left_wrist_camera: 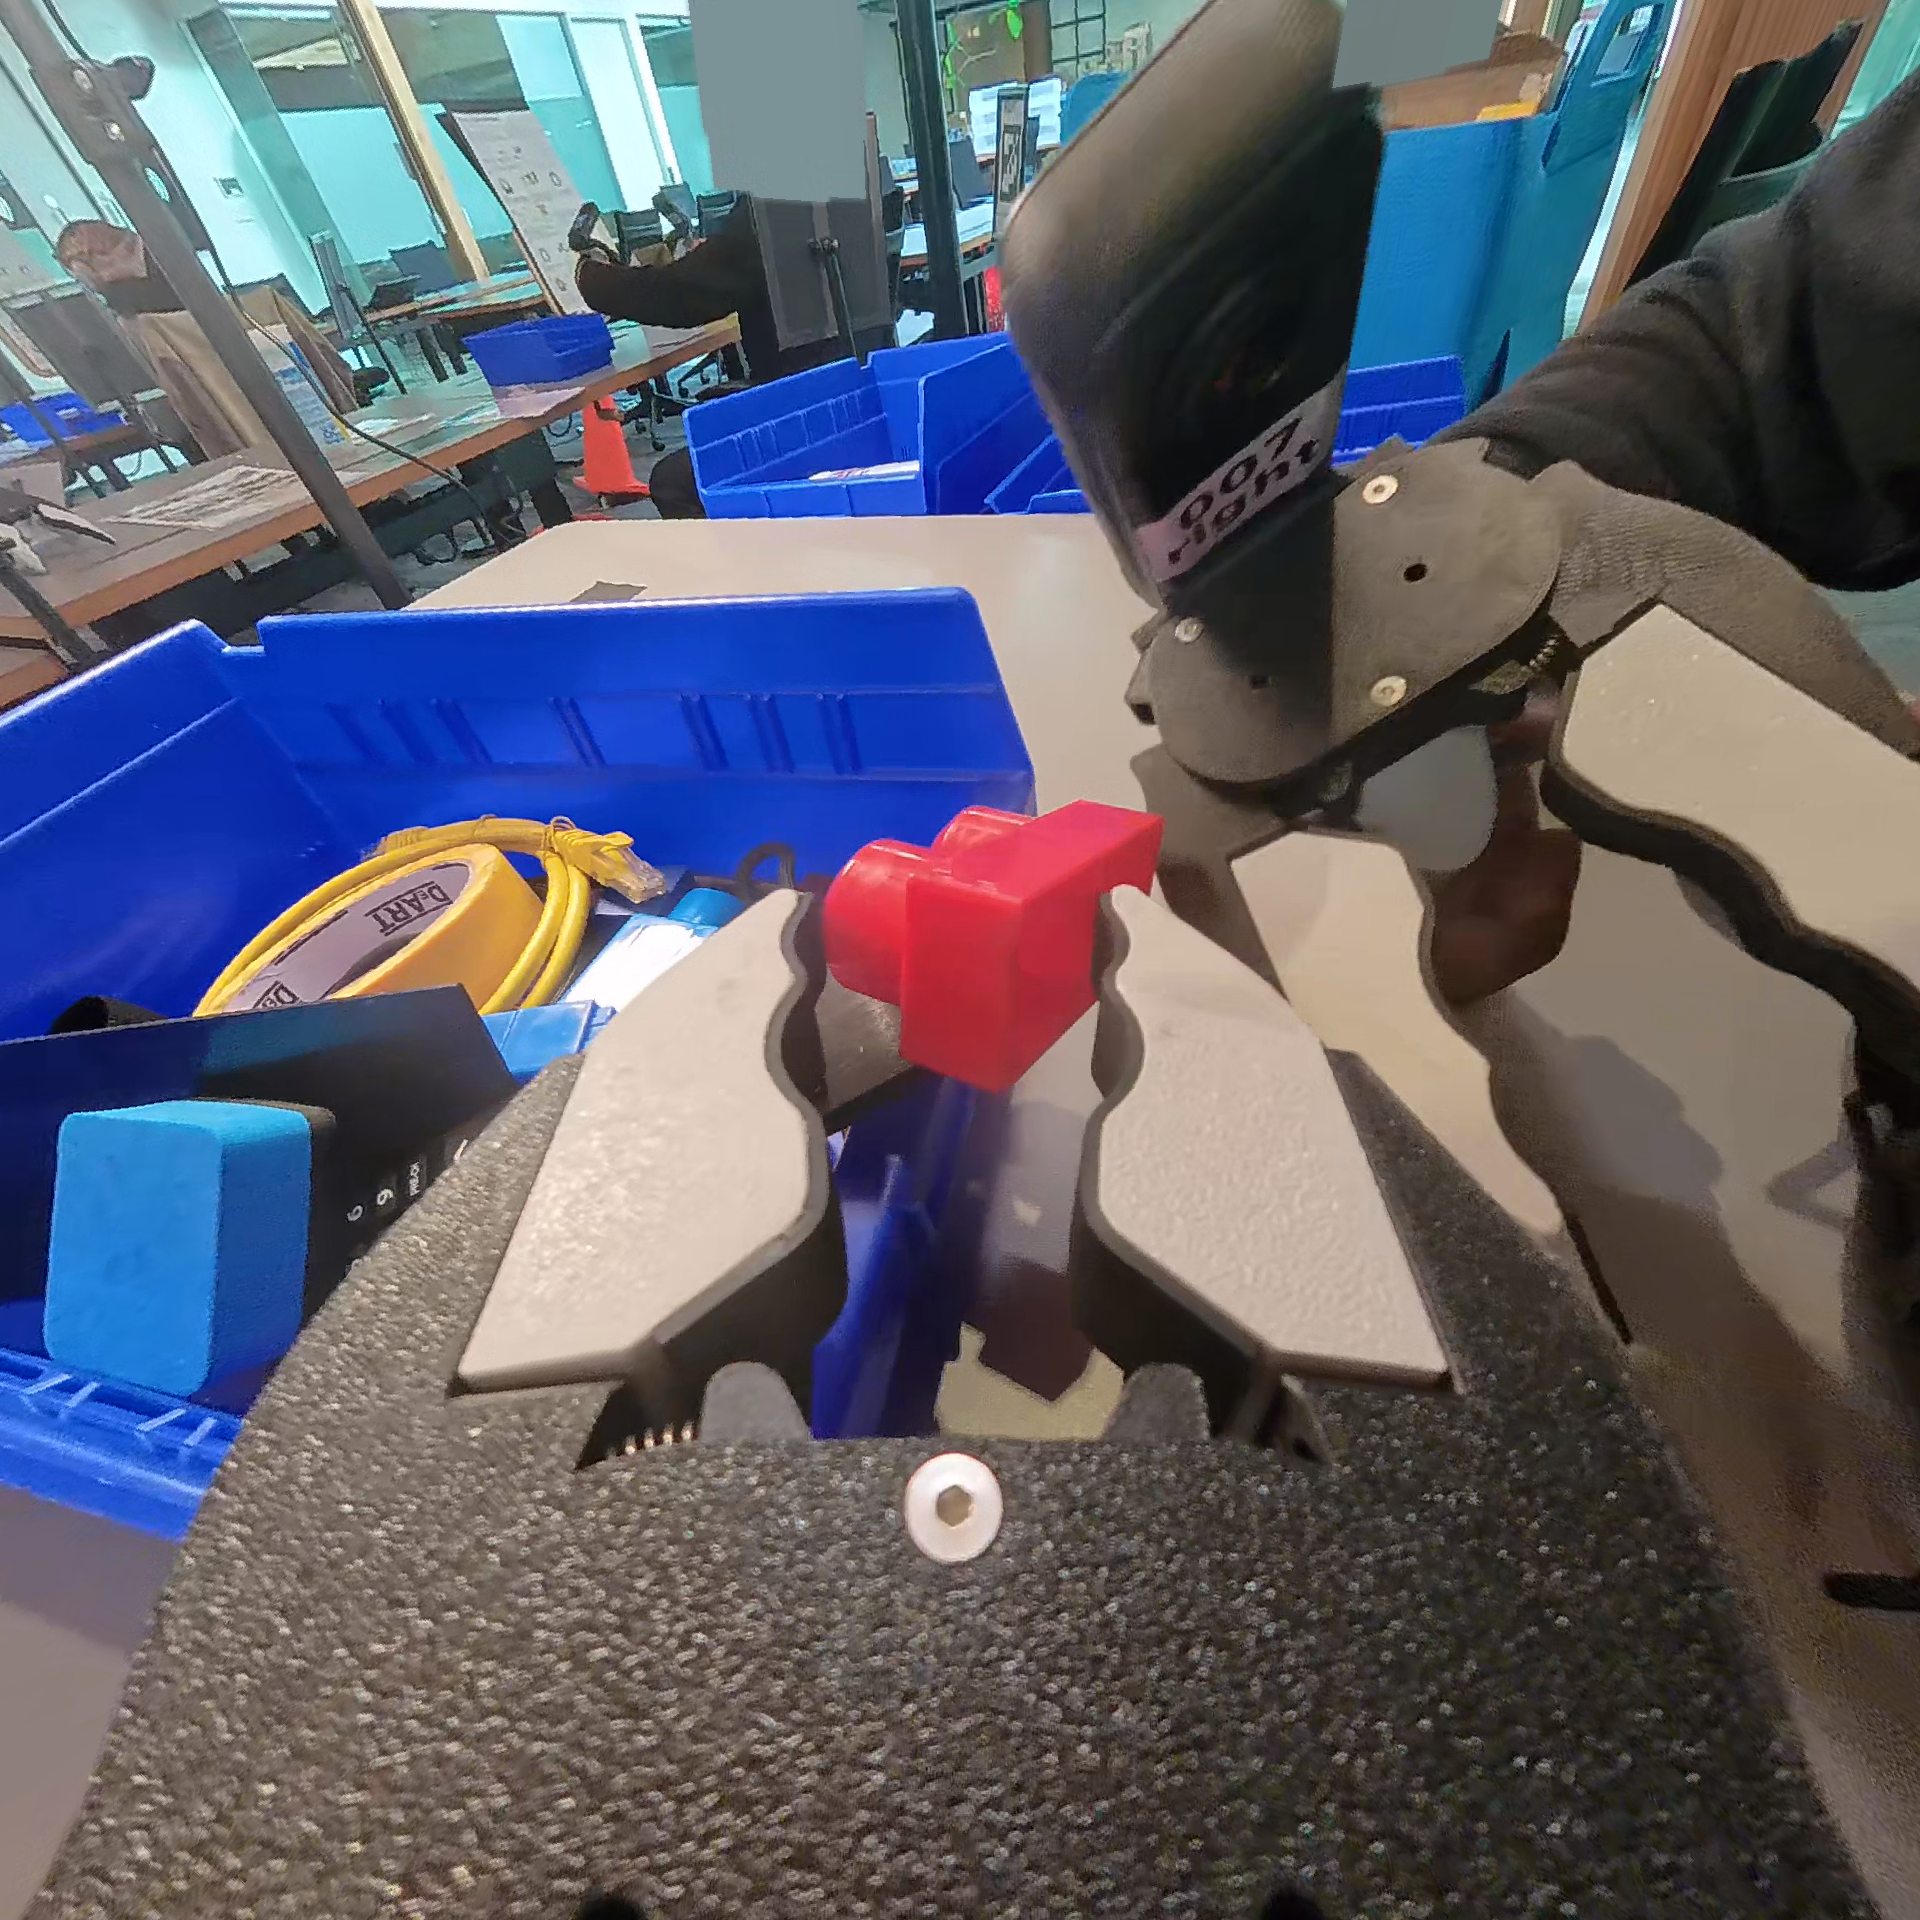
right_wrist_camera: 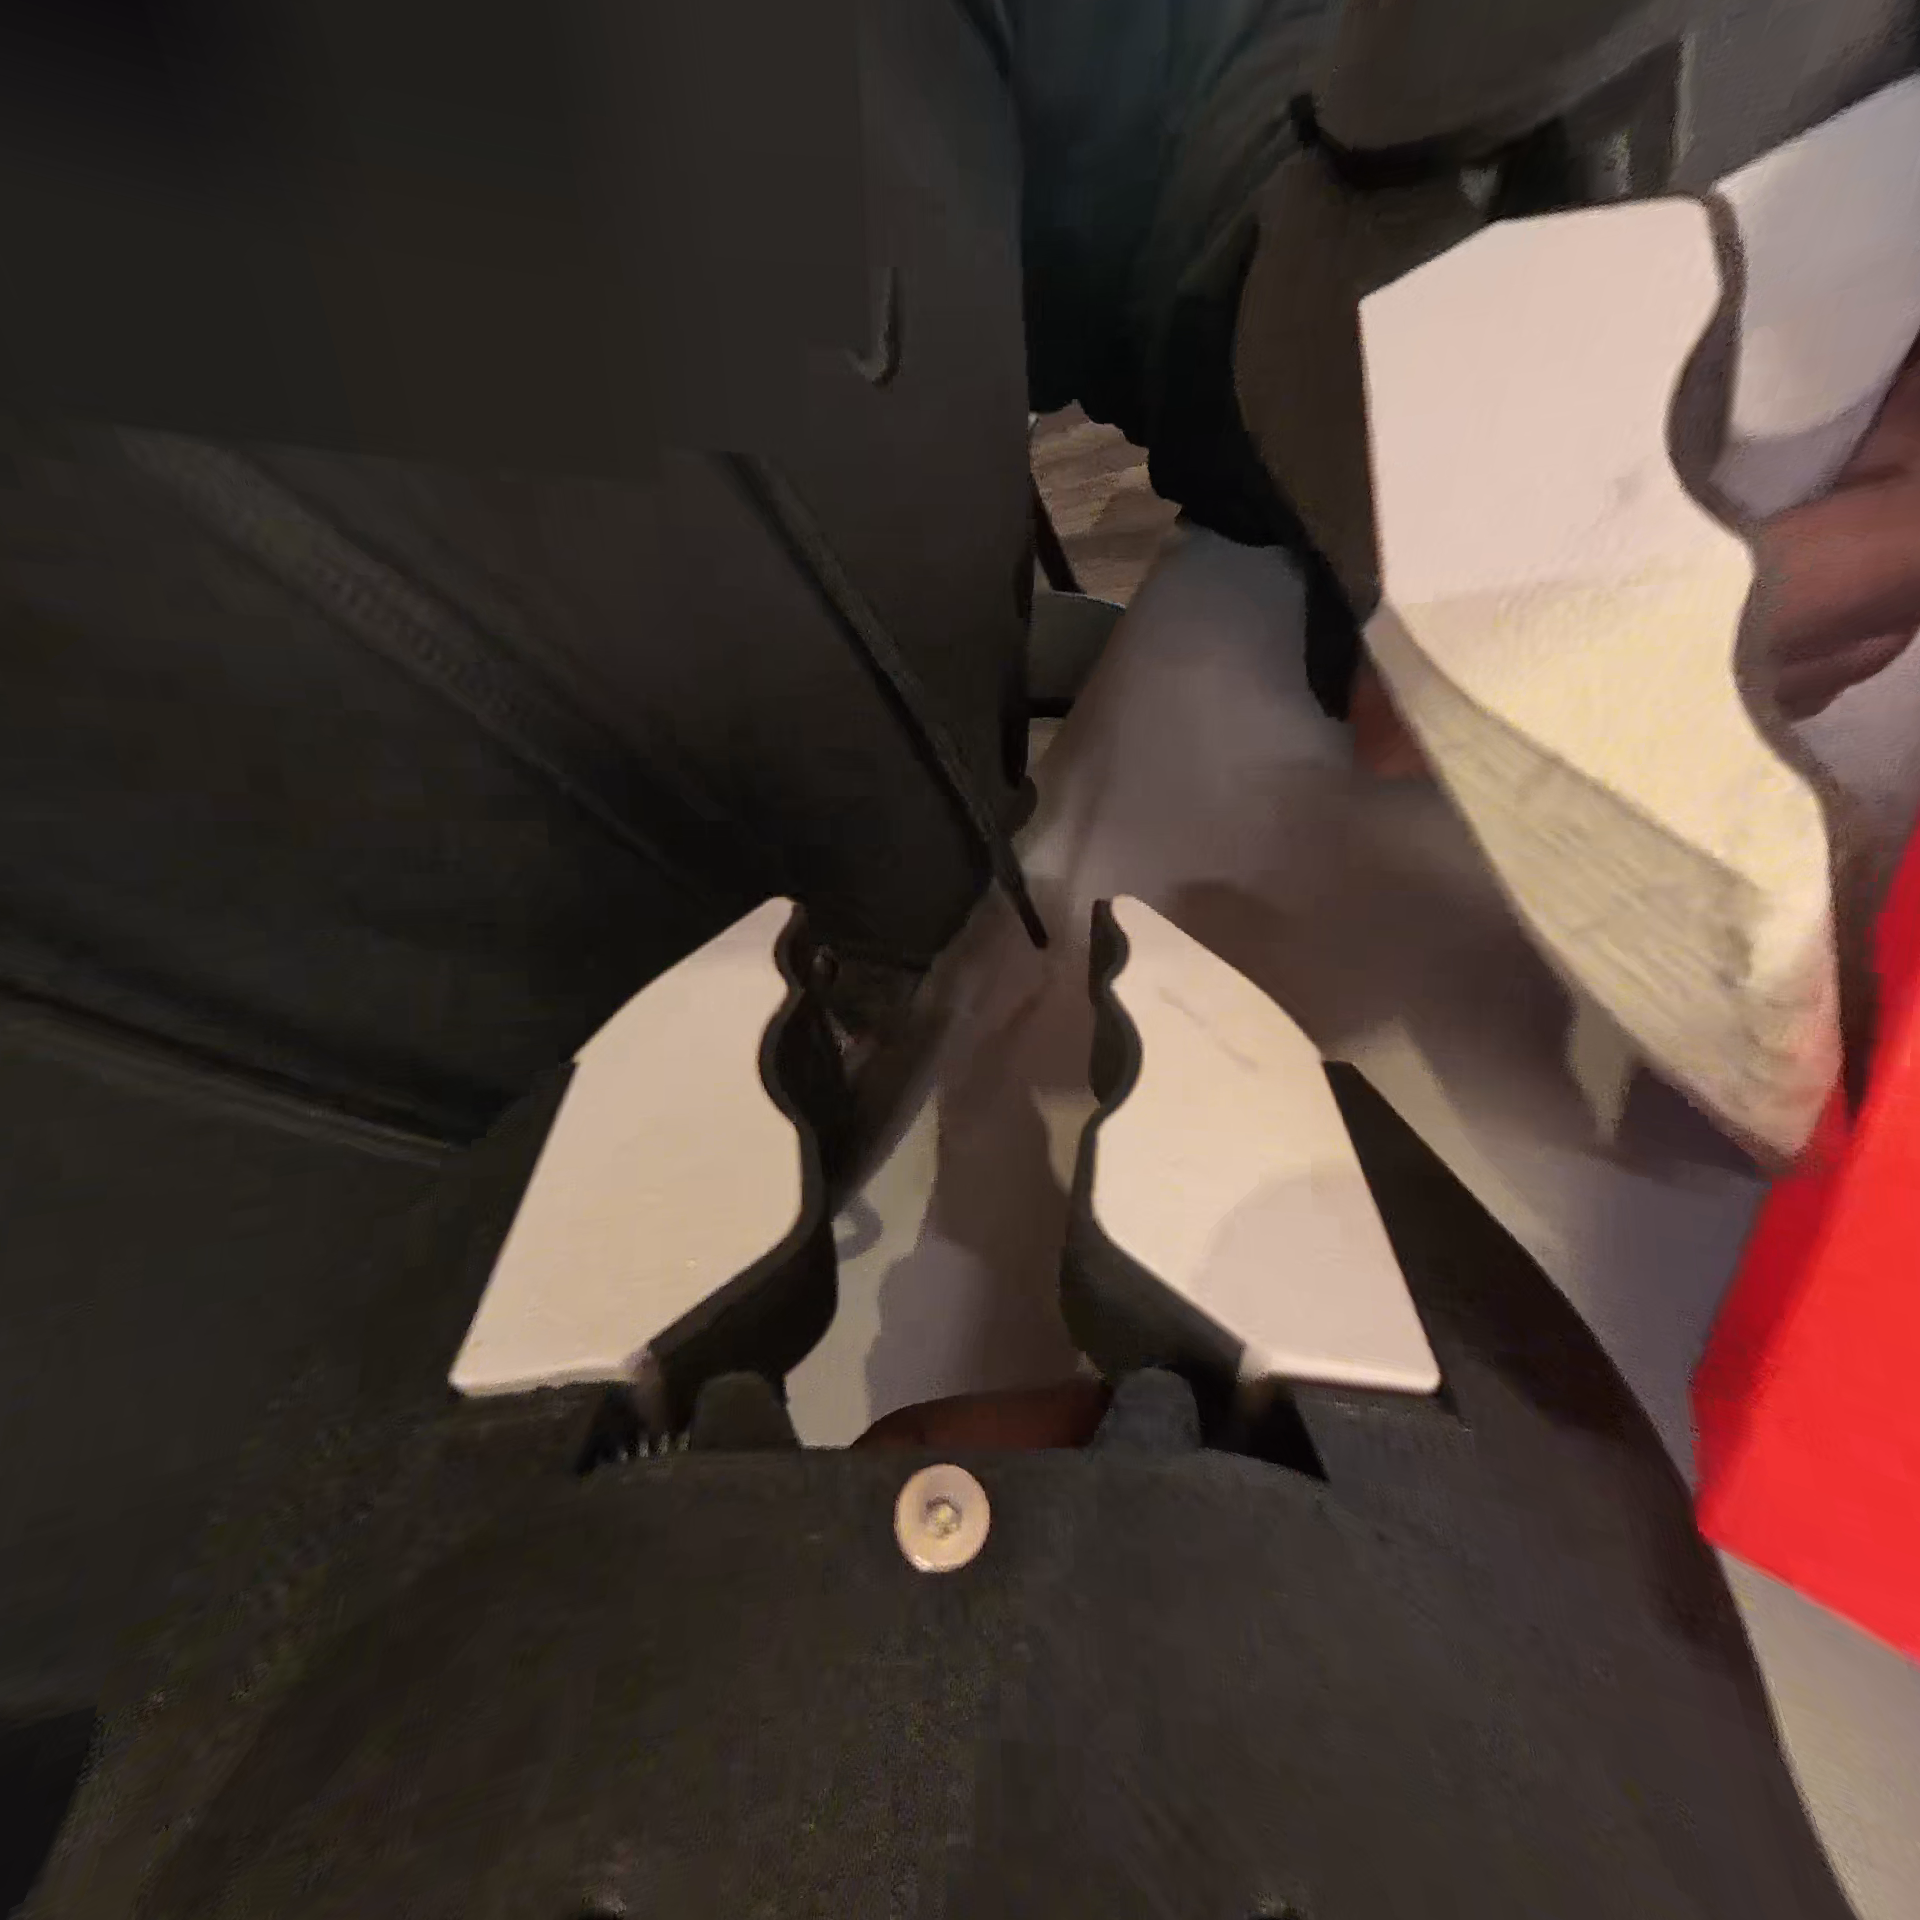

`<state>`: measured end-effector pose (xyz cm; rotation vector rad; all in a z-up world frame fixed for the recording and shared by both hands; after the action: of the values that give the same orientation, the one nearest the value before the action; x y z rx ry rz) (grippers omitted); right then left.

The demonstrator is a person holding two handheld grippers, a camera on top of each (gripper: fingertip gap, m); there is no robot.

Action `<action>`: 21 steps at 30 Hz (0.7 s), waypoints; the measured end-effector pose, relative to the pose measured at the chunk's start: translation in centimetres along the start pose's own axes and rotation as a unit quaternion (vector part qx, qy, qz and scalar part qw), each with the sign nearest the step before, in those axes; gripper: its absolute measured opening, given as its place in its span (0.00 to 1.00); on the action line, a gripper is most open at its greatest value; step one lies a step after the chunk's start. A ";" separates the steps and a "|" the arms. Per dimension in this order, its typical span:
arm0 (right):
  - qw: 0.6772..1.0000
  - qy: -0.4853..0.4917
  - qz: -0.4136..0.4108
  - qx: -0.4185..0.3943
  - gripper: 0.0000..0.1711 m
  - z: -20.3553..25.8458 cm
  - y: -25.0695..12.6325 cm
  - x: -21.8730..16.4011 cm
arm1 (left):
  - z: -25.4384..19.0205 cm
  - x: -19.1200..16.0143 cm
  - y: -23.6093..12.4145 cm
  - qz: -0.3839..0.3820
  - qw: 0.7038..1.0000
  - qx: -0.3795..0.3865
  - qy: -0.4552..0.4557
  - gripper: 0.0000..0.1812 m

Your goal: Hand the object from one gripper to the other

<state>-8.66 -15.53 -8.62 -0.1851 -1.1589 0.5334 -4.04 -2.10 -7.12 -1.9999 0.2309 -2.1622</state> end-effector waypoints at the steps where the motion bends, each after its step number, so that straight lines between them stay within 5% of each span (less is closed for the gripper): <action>1: 1.000 0.007 0.011 0.003 0.30 -0.1 0.2 0.0 | 0.0 0.0 0.0 0.001 1.000 0.001 0.001 0.27; 16: 0.997 0.035 0.072 0.011 0.33 -0.1 0.6 -0.2 | 0.0 -0.1 0.0 0.002 1.000 0.003 0.003 0.27; 21: 0.984 -0.065 0.158 -0.049 0.31 1.4 2.0 -1.3 | 0.1 -0.1 0.0 0.003 1.000 0.005 0.003 0.27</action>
<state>-10.90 -14.68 -9.95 -0.4286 -1.2929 0.7774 -3.93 -2.11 -7.23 -1.9846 0.2272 -2.1621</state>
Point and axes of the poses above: each gripper's, where its closed fingertips meet, y out along the fingers, x out of its top, z = x × y across the jaws, the point moved 10 cm from there along -y, back along the fingers, and after that the axes turned 14 degrees about -x, right-handed, at the moved point
